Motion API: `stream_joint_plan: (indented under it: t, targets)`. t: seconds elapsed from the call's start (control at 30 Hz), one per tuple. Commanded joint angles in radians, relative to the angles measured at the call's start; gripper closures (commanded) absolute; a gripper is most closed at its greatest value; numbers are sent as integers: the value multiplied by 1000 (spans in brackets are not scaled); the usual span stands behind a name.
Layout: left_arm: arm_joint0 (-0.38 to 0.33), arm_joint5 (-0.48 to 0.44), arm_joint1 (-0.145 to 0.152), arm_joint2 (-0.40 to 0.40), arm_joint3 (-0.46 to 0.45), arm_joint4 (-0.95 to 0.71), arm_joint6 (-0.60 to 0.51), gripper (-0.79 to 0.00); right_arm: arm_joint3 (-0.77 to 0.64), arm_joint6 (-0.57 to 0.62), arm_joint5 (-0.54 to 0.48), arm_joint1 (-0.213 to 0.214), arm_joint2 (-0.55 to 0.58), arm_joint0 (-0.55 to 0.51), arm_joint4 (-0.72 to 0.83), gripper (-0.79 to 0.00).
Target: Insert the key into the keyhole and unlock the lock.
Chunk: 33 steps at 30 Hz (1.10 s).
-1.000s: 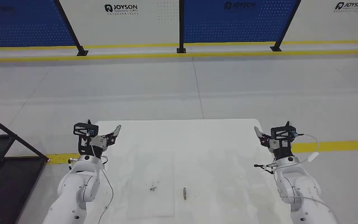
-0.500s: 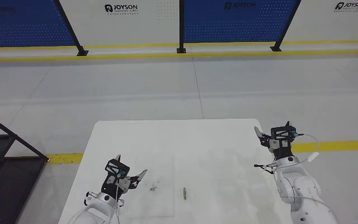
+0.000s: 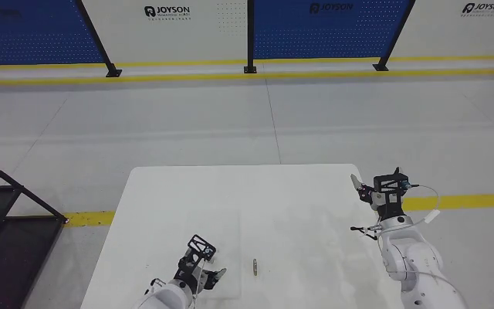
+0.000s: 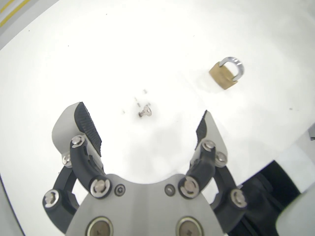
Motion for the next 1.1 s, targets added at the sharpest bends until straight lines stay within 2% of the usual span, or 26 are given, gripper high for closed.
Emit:
stream_joint_plan:
  t: [0.0,0.13,0.2,0.33,0.43,1.07]
  targets:
    - [-27,33,-5,33,21,25,-30,-773,0,0,0,0,0,0,0,-785]
    - [-58,72,-12,67,57,26,-70,-711,0,0,0,0,0,0,0,-785]
    - [-68,84,-14,76,72,38,-78,-616,0,0,0,0,0,0,0,-785]
    - [-74,101,-16,84,93,44,-74,-560,0,0,0,0,0,0,0,-785]
    - [-80,99,-16,83,112,35,-71,-369,0,0,0,0,0,0,0,-785]
    - [-130,114,-23,90,176,14,-50,-286,0,0,0,0,0,0,0,-785]
